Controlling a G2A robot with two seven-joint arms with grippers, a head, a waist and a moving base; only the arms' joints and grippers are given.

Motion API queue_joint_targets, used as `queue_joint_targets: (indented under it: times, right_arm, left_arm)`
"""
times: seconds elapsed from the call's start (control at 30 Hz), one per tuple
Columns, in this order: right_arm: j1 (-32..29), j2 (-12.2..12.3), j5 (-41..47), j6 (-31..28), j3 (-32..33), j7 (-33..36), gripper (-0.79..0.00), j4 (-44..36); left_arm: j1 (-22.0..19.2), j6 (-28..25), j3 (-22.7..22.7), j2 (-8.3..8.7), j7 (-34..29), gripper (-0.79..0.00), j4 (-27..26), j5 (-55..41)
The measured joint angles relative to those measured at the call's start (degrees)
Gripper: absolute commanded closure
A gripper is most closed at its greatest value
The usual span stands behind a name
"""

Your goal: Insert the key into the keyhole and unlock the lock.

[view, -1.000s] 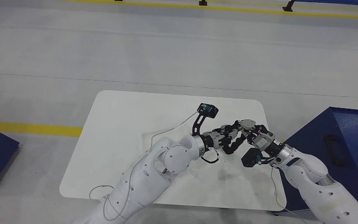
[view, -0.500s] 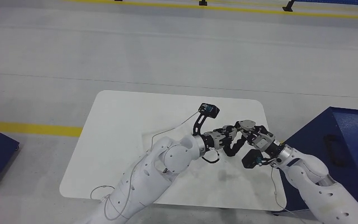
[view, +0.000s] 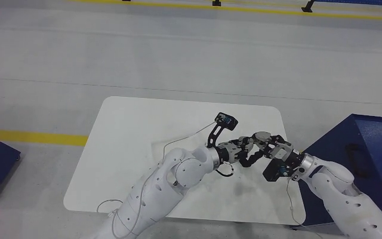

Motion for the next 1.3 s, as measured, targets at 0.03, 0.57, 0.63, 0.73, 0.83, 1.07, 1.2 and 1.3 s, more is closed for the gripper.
queue_joint_targets:
  times: [0.03,0.57,0.63,0.73,0.83,1.07,1.2,1.3]
  right_arm:
    - [0.2,0.0,0.2,-0.8,0.1,-0.2,0.0,0.1]
    - [0.7,-0.7,-2.5,-2.4,0.4,-0.4,0.0,0.5]
    - [0.7,-0.7,-2.9,-2.5,0.5,-0.5,0.0,0.4]
    - [0.7,-0.8,-3.7,-2.6,0.5,-0.9,0.0,0.2]
    - [0.6,-0.9,-4.7,-2.6,0.5,-1.4,0.0,0.1]
    - [0.8,-1.2,-5.7,-2.6,0.4,-2.1,0.0,0.6]
    - [1.2,-1.3,-5.4,-4.0,0.6,-2.6,0.0,1.0]
    - [1.6,-1.3,-5.0,-5.9,0.7,-3.1,0.0,1.4]
  left_arm:
    - [0.1,-0.1,0.0,-0.01,0.0,0.0,0.0,0.1]
    - [1.6,-0.7,-1.8,-0.15,0.2,0.0,-1.2,1.2]
    - [1.7,-0.8,-2.0,-0.18,0.2,0.0,-1.3,1.2]
    - [2.0,-0.8,-2.2,-0.23,0.2,0.0,-1.5,1.2]
    - [2.1,-0.9,-2.5,-0.31,0.0,0.0,-1.6,0.9]
    - [2.0,-0.7,-2.7,-0.49,-0.9,0.0,-1.7,1.1]
    - [1.9,-0.7,-2.7,-0.54,-1.5,0.0,-1.6,1.8]
    - [1.8,-1.0,-2.6,-0.58,-1.7,0.0,-1.5,2.8]
